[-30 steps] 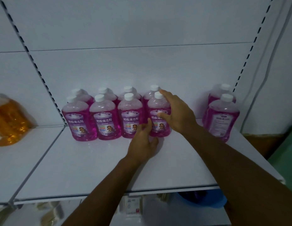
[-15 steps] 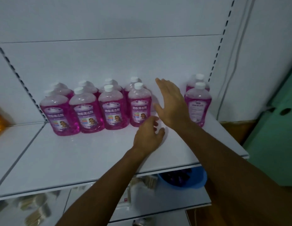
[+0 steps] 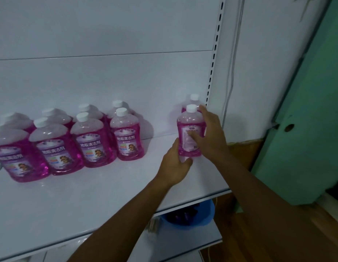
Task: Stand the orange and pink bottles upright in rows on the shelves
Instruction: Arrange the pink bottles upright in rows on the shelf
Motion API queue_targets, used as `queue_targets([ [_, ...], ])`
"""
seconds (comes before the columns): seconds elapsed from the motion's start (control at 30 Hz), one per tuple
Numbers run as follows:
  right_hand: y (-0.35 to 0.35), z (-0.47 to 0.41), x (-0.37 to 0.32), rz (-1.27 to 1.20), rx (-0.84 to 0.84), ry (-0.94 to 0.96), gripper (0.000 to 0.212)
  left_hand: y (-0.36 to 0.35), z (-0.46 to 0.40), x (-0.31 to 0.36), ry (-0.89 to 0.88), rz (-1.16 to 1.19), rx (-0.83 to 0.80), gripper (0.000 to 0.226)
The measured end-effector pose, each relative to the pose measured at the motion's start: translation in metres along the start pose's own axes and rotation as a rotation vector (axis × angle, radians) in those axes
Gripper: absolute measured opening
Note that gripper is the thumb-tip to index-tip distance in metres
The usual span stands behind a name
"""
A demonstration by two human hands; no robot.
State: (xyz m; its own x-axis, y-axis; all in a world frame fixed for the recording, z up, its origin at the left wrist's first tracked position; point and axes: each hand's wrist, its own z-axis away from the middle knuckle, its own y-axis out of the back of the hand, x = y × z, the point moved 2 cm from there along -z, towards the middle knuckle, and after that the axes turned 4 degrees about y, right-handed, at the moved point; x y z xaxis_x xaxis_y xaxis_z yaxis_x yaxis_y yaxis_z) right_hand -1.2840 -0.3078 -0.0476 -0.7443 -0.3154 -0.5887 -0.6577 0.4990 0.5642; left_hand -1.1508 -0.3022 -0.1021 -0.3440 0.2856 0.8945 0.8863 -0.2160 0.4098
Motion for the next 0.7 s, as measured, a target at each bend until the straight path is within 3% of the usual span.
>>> queue_targets([
  [0.27,-0.034,-0.021,-0.008,-0.031,-0.058,0.049,0.070,0.029,-0.002,-0.012,-0.006,0.023,0.144,0.039],
  [0.33,-0.044,-0.027,-0.013,-0.016,-0.063,0.064,0.066,0.038,-0.001,-0.019,0.019,-0.001,0.150,0.044],
  [0.47,-0.047,-0.032,-0.033,-0.102,-0.048,0.106,0.048,0.048,-0.008,-0.026,0.063,0.024,0.144,0.084],
  [0.6,-0.043,-0.032,-0.043,-0.240,-0.086,0.124,0.027,0.045,-0.019,-0.022,0.109,0.086,0.180,0.080],
  [0.7,-0.039,-0.035,-0.032,-0.333,-0.196,0.070,0.039,0.047,-0.021,-0.031,0.176,0.213,0.174,0.068],
])
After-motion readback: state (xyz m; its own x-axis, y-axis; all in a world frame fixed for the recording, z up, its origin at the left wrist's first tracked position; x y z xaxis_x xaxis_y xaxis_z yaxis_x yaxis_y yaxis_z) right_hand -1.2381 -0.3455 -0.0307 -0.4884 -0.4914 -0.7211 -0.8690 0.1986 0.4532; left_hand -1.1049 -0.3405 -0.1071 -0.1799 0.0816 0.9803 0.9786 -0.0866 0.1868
